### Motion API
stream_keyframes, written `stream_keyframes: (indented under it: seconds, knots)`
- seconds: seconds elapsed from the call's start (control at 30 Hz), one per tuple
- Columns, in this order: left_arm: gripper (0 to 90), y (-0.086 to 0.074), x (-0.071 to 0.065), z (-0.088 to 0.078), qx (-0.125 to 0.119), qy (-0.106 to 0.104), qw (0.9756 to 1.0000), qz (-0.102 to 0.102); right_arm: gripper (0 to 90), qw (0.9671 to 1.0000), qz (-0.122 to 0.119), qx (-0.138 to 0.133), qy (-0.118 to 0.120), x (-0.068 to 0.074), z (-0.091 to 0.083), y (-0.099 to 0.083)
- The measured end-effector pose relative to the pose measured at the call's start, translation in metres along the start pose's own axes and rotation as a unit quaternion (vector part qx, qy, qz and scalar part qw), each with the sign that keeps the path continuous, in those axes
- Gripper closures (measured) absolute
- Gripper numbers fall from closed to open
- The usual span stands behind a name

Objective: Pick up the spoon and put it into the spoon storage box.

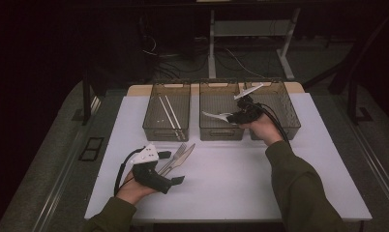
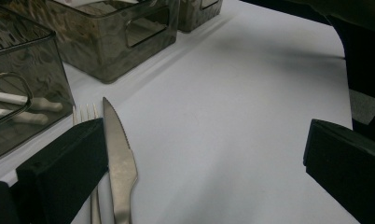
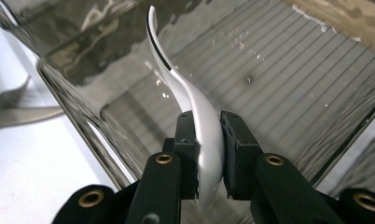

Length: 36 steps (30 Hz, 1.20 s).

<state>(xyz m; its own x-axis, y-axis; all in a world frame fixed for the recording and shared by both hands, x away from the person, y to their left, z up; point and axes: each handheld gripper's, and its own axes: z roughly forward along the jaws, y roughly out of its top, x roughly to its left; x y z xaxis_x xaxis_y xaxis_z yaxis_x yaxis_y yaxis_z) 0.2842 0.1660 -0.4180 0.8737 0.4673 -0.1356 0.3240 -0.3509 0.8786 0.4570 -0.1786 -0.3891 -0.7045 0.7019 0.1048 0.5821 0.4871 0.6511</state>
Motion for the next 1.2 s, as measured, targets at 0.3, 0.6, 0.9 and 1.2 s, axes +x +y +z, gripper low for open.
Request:
stream_keyframes:
  seconds: [0.3, 0.6, 0.9, 1.2]
  knots:
    - [0.0, 0.000, 0.000, 0.000, 0.000, 0.000, 1.0000, 0.000, 74.2, 0.9998, 0.005, 0.014, 0.012, -0.001, 0.002, -0.002]
    - [0.0, 0.000, 0.000, 0.000, -0.001, 0.000, 1.0000, 0.000, 67.8, 0.9997, 0.014, -0.013, 0.015, -0.003, -0.007, -0.001]
    - [0.0, 0.000, 0.000, 0.000, 0.001, 0.001, 1.0000, 0.001, 41.9, 0.9956, 0.045, -0.069, 0.045, -0.005, -0.030, -0.004]
    - [0.0, 0.000, 0.000, 0.000, 0.001, 0.002, 1.0000, 0.000, 32.5, 0.9924, 0.037, -0.099, 0.062, -0.003, -0.054, -0.019]
